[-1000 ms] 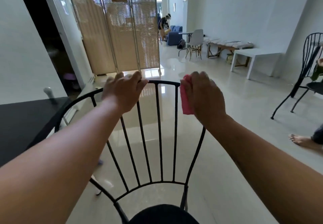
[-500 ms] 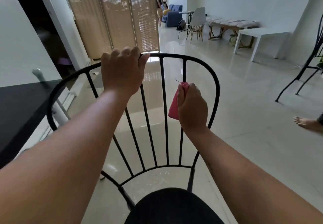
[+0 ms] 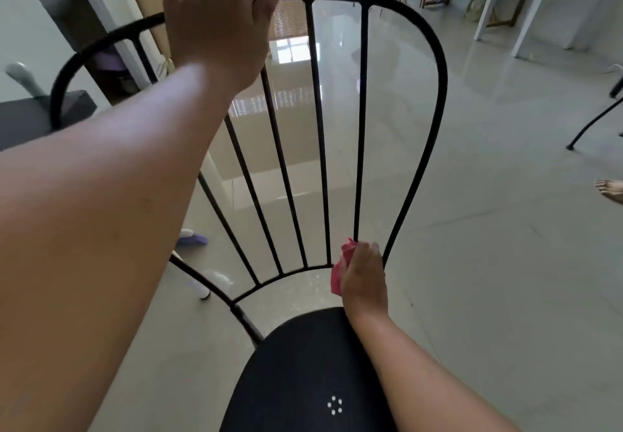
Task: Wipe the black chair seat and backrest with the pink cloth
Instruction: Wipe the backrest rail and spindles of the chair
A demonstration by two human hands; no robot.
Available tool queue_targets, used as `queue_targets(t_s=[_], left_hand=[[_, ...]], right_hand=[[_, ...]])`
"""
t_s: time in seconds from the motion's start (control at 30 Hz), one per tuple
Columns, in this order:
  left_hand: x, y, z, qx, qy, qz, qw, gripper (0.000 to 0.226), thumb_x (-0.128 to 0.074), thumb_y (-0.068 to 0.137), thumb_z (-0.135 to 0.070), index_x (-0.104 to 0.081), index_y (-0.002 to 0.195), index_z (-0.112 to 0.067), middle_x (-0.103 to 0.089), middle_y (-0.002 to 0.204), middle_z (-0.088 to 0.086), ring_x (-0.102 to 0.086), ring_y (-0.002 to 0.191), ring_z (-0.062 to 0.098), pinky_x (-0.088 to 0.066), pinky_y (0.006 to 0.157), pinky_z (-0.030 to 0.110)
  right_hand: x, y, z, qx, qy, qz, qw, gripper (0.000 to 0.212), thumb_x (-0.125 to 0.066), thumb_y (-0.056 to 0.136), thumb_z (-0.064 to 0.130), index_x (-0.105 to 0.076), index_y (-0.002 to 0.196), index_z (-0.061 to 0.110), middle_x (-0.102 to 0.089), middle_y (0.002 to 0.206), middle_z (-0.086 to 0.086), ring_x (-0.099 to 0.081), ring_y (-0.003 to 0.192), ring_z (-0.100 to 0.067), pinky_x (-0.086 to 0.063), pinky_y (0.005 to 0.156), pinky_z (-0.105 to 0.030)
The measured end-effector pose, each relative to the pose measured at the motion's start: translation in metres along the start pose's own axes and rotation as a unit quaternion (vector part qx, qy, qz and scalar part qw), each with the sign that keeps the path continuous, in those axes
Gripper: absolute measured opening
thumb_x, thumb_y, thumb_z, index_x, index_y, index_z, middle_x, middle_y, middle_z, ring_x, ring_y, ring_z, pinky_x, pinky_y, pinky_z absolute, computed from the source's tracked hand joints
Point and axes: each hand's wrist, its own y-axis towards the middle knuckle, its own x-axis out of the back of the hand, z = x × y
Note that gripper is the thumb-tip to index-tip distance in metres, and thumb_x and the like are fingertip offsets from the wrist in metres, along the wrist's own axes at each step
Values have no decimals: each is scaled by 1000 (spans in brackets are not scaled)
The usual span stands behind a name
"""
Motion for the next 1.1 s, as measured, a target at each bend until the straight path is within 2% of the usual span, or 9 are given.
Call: queue_targets(t_s=[0.17,0.3,0.53,0.6,0.7,0.8,0.93,1.0,1.1], left_hand=[[6,-2,-1,8,-2,0,1000,62,-17,101,-56,-54,112,-8,-62,108,17,-55,102,38,-34,92,48],[18,-7,-3,6,-14,2,1000,58,-18,101,-55,-54,106,-10,-61,98,13,-55,93,35,-35,88,46],[43,-24,-12,8,-24,19,1000,53,-22,102,-52,-56,102,-10,-64,100,12,-56,92,35,-36,85,46],[53,-30,-14,10,-25,20,999,53,-23,102,-52,-56,101,-10,-64,99,12,-57,91,36,-37,84,46],[67,-38,-18,17,-31,32,999,53,-25,101,-52,-58,101,-11,-65,100,11,-57,93,36,-37,85,45],[78,-40,-18,20,-40,70,997,51,-24,102,-52,-57,102,-13,-64,105,9,-56,99,35,-35,87,44],[88,-35,-2,-18,-121,129,984,47,-24,102,-50,-56,114,-19,-63,117,5,-56,107,31,-37,89,42],[92,-34,9,-27,-141,159,977,49,-23,101,-53,-53,121,-21,-61,122,6,-56,110,30,-42,87,43],[93,-43,28,37,-107,147,983,57,-19,99,-59,-53,113,-15,-62,109,12,-59,96,32,-46,80,44]], right_hand=[[14,4,8,-24,5,41,999,18,-45,100,27,-46,106,10,-49,104,-5,-51,95,-19,-44,76,-29],[45,22,35,54,29,-33,998,20,-47,99,25,-48,107,6,-46,98,0,-48,88,-16,-39,73,-26],[129,79,107,181,121,-134,967,16,-54,97,23,-46,103,11,-55,96,-3,-58,87,-20,-52,77,-36],[157,93,131,187,153,-148,959,19,-57,96,24,-40,101,17,-54,97,0,-59,86,-18,-54,78,-38],[185,102,161,157,212,-171,949,29,-60,95,28,-32,101,22,-49,94,10,-55,84,-11,-49,78,-30],[187,90,168,145,236,-205,939,28,-61,94,30,-34,99,21,-51,94,7,-53,81,-10,-46,75,-28],[186,72,163,221,183,-286,914,21,-57,95,22,-50,103,5,-53,102,-11,-51,93,-24,-44,85,-34],[190,66,171,260,130,-311,905,21,-52,96,21,-52,105,1,-53,103,-15,-49,93,-28,-41,84,-37],[189,67,191,282,74,-297,909,26,-44,94,24,-51,105,1,-51,100,-16,-46,87,-29,-38,77,-39]])
